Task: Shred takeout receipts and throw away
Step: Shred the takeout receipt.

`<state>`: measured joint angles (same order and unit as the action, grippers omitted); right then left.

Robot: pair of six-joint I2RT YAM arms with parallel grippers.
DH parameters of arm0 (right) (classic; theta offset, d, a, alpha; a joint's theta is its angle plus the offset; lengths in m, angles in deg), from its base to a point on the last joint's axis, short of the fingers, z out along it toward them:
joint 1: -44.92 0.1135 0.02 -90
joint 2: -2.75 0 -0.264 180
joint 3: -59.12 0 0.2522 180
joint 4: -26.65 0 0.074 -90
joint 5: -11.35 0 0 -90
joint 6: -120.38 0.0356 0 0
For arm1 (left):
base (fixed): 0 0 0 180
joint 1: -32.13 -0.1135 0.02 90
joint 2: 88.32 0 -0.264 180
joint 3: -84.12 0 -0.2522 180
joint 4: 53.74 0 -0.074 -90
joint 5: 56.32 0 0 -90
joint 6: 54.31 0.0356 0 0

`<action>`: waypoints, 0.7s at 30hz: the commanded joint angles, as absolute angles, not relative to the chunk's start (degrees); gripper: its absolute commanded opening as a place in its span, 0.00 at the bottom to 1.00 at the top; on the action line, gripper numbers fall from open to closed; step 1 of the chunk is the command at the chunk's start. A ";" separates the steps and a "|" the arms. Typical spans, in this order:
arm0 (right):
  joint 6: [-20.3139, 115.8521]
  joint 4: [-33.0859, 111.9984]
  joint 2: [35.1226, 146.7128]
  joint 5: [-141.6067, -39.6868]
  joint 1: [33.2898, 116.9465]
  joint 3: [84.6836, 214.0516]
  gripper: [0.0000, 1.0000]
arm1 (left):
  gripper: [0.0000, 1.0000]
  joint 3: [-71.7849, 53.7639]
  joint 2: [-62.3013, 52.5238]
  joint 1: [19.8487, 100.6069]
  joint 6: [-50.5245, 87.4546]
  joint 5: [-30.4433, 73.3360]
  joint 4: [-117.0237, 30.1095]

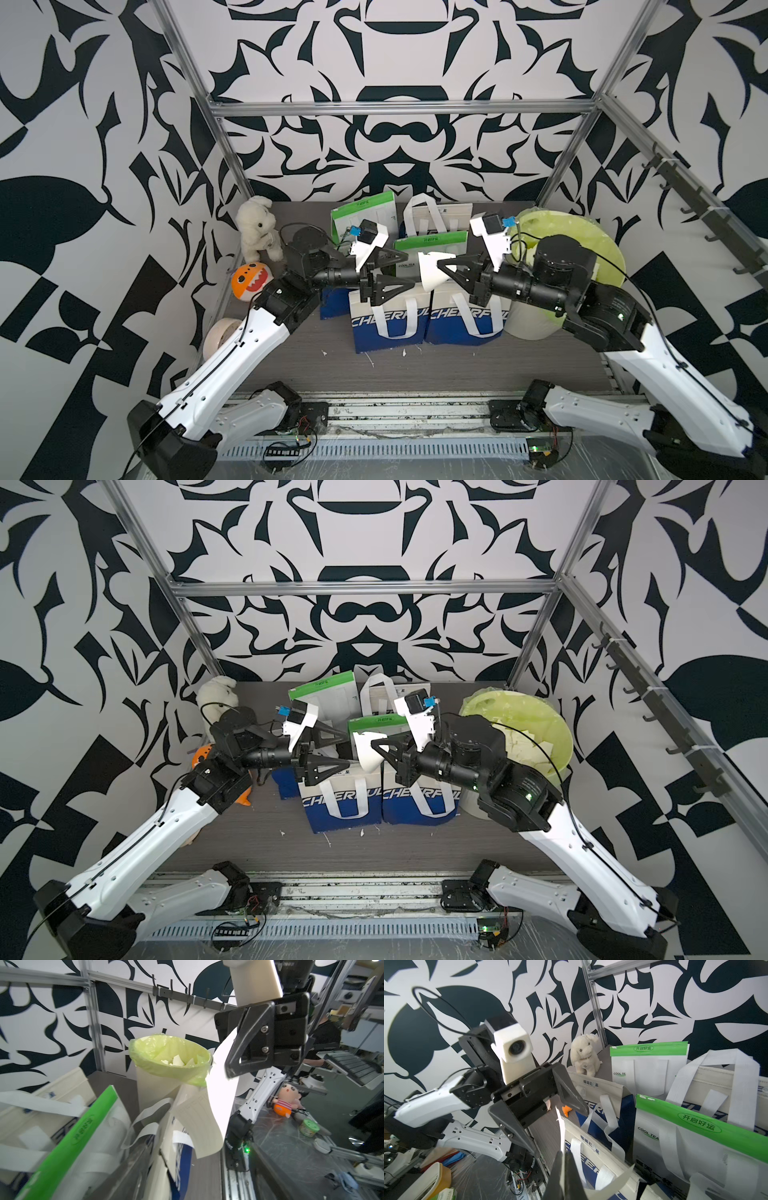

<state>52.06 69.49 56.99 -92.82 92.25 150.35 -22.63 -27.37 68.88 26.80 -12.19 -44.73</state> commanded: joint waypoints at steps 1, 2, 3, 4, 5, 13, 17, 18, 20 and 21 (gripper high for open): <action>55.29 64.93 54.53 -92.36 92.29 148.46 0.00 | 0.72 -25.23 -26.08 69.95 18.28 -8.18 -59.55; 55.79 64.93 54.05 -92.32 92.34 147.92 0.00 | 0.69 -25.32 -25.55 70.33 17.23 -7.42 -60.84; 56.18 64.66 53.71 -92.43 92.29 147.43 0.00 | 0.67 -25.12 -25.11 70.72 16.88 -7.28 -61.06; 56.59 64.52 53.49 -92.58 92.32 147.03 0.00 | 0.65 -24.73 -24.59 71.37 16.86 -7.30 -61.04; 56.90 64.39 53.38 -92.77 92.29 146.72 0.00 | 0.65 -24.41 -24.25 72.09 16.88 -6.84 -60.92; 58.17 63.33 54.00 -92.71 92.37 145.66 0.00 | 0.46 -21.87 -22.54 75.28 16.77 -6.22 -59.60; 58.60 63.24 54.36 -92.93 92.35 146.06 0.00 | 0.37 -21.92 -23.17 75.37 16.59 -6.96 -59.49; 58.60 63.41 54.58 -92.97 92.33 146.25 0.00 | 0.36 -21.96 -23.29 75.46 16.61 -6.93 -59.49; 58.60 63.55 54.87 -93.06 92.29 146.49 0.00 | 0.30 -22.07 -23.54 75.55 16.61 -7.36 -59.57; 58.60 63.52 54.97 -92.85 92.31 146.52 0.00 | 0.27 -22.09 -23.58 75.55 16.61 -7.45 -59.50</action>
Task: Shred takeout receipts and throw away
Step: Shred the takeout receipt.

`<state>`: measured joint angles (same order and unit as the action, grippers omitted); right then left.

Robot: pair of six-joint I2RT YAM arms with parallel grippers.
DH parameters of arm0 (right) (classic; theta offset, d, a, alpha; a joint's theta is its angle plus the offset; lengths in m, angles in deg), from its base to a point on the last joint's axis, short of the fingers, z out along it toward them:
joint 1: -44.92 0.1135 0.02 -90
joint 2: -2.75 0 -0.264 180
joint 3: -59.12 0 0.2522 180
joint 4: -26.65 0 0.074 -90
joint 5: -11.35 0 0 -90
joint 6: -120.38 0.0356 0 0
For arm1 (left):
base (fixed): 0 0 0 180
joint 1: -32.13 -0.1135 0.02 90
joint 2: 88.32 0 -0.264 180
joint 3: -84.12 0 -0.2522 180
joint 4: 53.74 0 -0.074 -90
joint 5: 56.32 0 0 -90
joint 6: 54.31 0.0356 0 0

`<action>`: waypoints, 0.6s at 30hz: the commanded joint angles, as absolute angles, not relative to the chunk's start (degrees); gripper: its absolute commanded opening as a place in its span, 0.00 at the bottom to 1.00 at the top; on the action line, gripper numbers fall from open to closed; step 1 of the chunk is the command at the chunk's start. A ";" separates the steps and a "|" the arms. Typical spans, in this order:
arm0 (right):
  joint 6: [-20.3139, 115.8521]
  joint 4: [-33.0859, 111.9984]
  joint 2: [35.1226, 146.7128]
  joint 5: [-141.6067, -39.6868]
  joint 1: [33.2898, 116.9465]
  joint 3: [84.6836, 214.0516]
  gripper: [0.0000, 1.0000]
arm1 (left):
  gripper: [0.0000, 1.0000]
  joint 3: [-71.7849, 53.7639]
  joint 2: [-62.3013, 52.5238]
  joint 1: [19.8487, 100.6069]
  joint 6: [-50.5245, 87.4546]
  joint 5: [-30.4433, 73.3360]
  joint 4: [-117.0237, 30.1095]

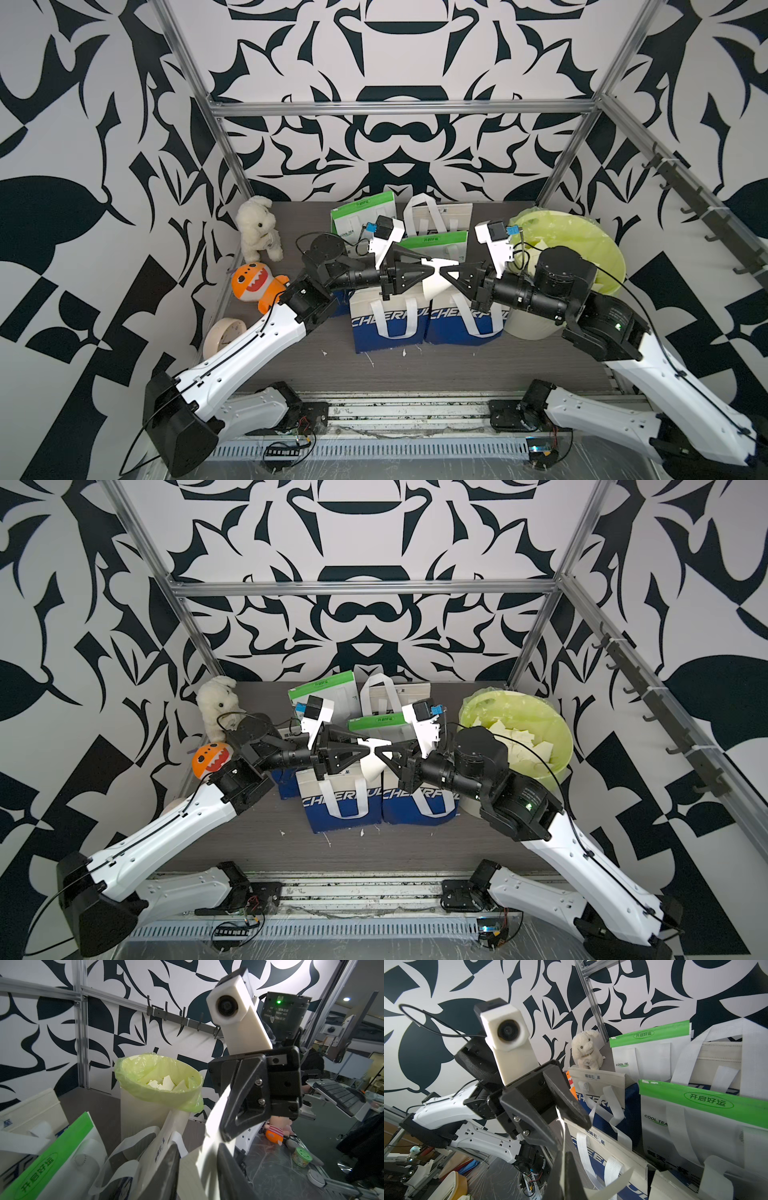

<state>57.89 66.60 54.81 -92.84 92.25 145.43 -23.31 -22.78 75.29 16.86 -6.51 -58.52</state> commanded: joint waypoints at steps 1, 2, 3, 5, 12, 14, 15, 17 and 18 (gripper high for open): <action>58.64 63.52 54.96 -92.72 92.35 146.44 0.00 | 0.22 -22.08 -23.62 75.61 16.59 -7.64 -59.49; 58.60 63.38 55.05 -92.63 92.31 146.50 0.00 | 0.19 -22.15 -23.47 75.72 16.58 -7.96 -59.43; 58.61 63.42 55.22 -92.62 92.27 146.46 0.00 | 0.19 -22.09 -23.41 75.77 16.61 -7.98 -59.25; 58.71 63.32 55.69 -92.75 92.37 146.53 0.00 | 0.19 -22.07 -23.37 75.81 16.59 -7.91 -59.05; 57.73 65.71 56.13 -92.01 92.37 147.77 0.34 | 0.00 -21.59 -23.69 75.97 17.79 -8.42 -57.12; 56.23 67.52 55.33 -91.20 92.33 148.64 0.51 | 0.00 -21.41 -24.01 75.98 18.42 -8.42 -55.37; 55.43 68.17 54.86 -91.07 92.34 149.08 0.55 | 0.00 -21.38 -24.12 75.96 18.74 -8.38 -54.54; 53.15 69.86 53.78 -90.65 92.25 150.30 0.60 | 0.00 -21.23 -24.47 75.96 19.11 -8.17 -53.16; 51.74 70.91 53.42 -90.43 92.29 150.97 0.61 | 0.00 -21.18 -24.60 75.97 19.36 -8.05 -52.59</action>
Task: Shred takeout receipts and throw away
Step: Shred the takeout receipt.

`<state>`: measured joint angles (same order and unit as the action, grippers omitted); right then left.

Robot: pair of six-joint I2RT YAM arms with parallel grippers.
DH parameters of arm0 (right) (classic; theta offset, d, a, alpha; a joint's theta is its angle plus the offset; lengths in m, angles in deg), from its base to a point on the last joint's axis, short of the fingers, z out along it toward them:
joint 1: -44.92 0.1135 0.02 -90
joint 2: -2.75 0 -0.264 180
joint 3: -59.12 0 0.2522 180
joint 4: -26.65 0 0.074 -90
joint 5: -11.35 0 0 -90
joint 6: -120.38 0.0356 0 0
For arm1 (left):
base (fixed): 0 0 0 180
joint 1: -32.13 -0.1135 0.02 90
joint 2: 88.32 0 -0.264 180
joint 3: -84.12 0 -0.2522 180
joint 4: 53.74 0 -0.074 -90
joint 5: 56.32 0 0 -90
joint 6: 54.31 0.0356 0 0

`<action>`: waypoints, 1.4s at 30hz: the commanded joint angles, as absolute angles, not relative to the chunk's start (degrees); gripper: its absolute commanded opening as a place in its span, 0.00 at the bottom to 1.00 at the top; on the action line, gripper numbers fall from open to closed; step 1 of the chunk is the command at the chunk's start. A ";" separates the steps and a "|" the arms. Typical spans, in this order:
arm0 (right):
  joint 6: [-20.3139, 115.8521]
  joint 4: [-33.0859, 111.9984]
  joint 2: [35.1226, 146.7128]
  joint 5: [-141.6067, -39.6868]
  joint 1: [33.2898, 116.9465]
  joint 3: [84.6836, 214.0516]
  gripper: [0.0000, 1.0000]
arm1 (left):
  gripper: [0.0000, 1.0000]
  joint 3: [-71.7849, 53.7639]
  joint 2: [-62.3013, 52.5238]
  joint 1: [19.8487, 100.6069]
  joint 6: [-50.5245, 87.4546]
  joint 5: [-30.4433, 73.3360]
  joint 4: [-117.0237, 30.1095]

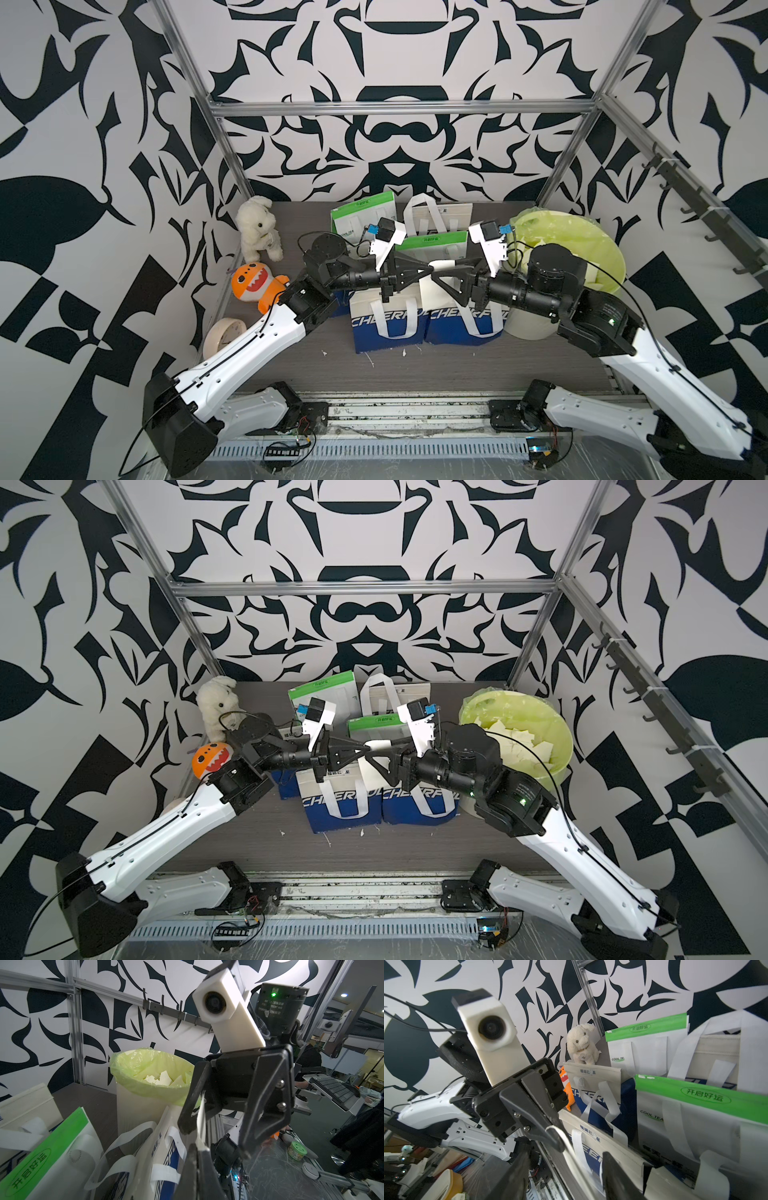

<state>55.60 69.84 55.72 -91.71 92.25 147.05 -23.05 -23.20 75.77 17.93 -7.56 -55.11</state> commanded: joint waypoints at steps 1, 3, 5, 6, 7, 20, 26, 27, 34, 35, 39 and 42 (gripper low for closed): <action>50.40 71.92 53.21 -90.35 92.34 151.70 0.61 | 0.00 -21.12 -24.74 75.98 19.62 -8.12 -52.15; 48.50 73.12 53.11 -90.88 92.37 152.80 0.60 | 0.00 -20.92 -24.73 75.99 19.64 -8.45 -52.00; 47.07 73.09 53.37 -91.99 92.34 153.13 0.56 | 0.00 -20.47 -24.33 75.99 19.33 -9.30 -51.99; 46.60 72.95 53.66 -92.68 92.29 153.31 0.54 | 0.00 -20.14 -24.06 75.99 19.10 -9.51 -51.98; 46.09 72.94 54.15 -93.57 92.35 153.55 0.50 | 0.00 -19.91 -23.81 76.07 18.80 -9.71 -52.02; 42.17 71.04 56.90 -97.54 92.33 153.56 0.50 | 0.00 -18.92 -23.04 77.22 18.11 -11.07 -52.09; 41.39 71.23 55.75 -95.79 92.29 153.04 0.56 | 0.00 -18.93 -22.94 77.29 18.25 -11.12 -52.10; 41.22 71.47 55.30 -94.93 92.29 152.91 0.62 | 0.00 -18.97 -23.02 77.25 18.28 -11.23 -52.06; 39.41 73.28 53.92 -93.09 92.29 152.85 0.74 | 0.00 -19.09 -23.61 77.28 18.41 -11.65 -52.10; 39.09 73.52 54.07 -93.34 92.29 152.94 0.74 | 0.00 -19.06 -23.62 77.30 18.45 -11.68 -52.18; 38.13 74.09 55.12 -94.10 92.18 152.98 0.73 | 0.00 -19.35 -24.00 77.28 18.44 -11.61 -52.10; 38.07 73.75 55.47 -95.67 92.19 152.62 0.68 | 0.00 -19.78 -24.64 77.25 18.49 -11.35 -52.01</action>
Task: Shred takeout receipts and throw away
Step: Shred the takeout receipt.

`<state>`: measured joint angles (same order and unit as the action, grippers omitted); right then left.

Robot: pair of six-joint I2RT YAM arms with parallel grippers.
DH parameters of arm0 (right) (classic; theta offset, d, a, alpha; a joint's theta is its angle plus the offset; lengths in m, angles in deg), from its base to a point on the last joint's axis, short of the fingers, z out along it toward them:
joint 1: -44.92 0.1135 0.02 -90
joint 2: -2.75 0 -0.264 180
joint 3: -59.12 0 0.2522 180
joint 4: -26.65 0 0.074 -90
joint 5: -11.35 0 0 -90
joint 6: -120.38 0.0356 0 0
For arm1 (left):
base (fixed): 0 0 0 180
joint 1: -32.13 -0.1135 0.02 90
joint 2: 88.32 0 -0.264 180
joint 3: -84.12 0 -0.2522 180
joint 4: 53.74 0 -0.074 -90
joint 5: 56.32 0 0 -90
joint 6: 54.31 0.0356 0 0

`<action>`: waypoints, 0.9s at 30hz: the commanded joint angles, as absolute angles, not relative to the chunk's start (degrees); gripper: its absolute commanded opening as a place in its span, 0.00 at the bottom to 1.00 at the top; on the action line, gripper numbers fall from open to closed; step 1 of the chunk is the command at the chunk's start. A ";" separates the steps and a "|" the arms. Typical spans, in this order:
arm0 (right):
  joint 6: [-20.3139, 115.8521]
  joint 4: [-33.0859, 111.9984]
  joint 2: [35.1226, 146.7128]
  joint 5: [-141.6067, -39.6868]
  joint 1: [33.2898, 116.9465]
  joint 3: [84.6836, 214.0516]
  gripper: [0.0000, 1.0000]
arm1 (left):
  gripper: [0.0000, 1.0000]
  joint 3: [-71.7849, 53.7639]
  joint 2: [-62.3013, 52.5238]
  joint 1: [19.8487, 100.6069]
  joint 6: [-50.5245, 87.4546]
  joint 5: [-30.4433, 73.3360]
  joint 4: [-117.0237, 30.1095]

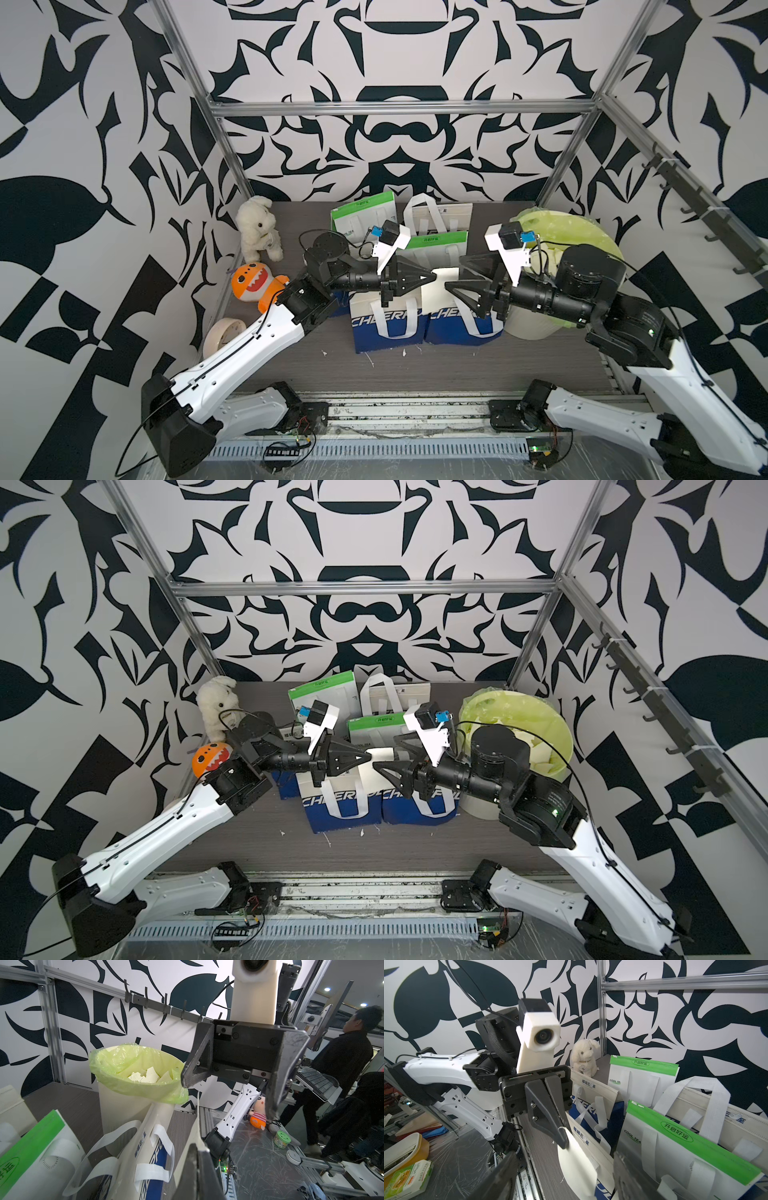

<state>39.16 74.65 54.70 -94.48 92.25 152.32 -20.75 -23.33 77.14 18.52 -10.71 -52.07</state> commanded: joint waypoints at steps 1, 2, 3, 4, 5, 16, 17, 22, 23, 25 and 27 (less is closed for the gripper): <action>38.19 73.10 55.49 -96.68 92.18 152.30 0.62 | 0.00 -19.89 -24.89 77.30 18.48 -11.16 -51.97; 38.38 72.26 55.40 -97.44 92.14 151.94 0.56 | 0.00 -19.97 -25.06 77.30 18.62 -11.12 -51.99; 38.47 71.79 55.42 -97.92 92.13 151.81 0.50 | 0.00 -19.98 -25.08 77.28 18.63 -11.14 -51.91; 38.71 71.39 55.40 -98.28 92.11 151.66 0.42 | 0.00 -19.98 -25.17 77.30 18.71 -11.05 -51.81; 38.86 71.06 55.47 -98.56 92.11 151.54 0.36 | 0.00 -19.97 -25.18 77.30 18.78 -10.97 -51.77; 40.71 68.79 54.56 -99.67 92.10 150.05 0.00 | 0.00 -19.71 -24.68 77.28 19.60 -10.91 -51.19; 40.97 68.84 54.51 -99.24 92.11 149.96 0.00 | 0.00 -19.71 -24.80 77.28 19.93 -10.88 -51.05; 41.24 69.41 54.70 -97.38 92.11 149.15 0.00 | 0.40 -19.71 -25.63 77.26 21.90 -8.94 -50.87; 41.06 69.57 54.78 -97.14 92.10 148.96 0.00 | 0.43 -19.79 -25.83 77.28 22.21 -8.44 -51.02; 41.03 69.58 54.83 -97.24 92.09 148.81 0.00 | 0.43 -19.71 -26.03 77.28 22.54 -8.26 -51.30; 41.15 69.12 54.89 -97.28 92.08 148.74 0.00 | 0.43 -19.34 -25.76 77.26 22.49 -8.82 -51.67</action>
<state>40.78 72.26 55.44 -97.89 92.25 148.88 -20.75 -24.73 77.14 21.18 -8.87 -50.89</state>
